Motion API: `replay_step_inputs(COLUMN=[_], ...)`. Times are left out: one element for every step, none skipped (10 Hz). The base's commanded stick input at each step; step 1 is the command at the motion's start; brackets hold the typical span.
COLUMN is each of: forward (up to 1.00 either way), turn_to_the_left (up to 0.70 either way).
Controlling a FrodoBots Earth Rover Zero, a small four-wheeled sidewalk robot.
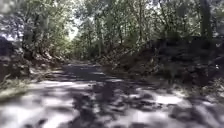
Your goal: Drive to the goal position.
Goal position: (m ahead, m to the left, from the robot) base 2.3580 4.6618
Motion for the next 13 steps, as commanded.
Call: replay_step_inputs(forward=[0.45, 0.45, 0.45, 0.45, 0.45, 0.45, 0.45, 0.45, 0.45, 0.45, 0.45, 0.42, 0.26], turn_to_the_left=[0.18, 0.04, 0.00, 0.00, 0.00, 0.00, 0.00, 0.00, 0.00, 0.00, 0.00, 0.00, 0.00])
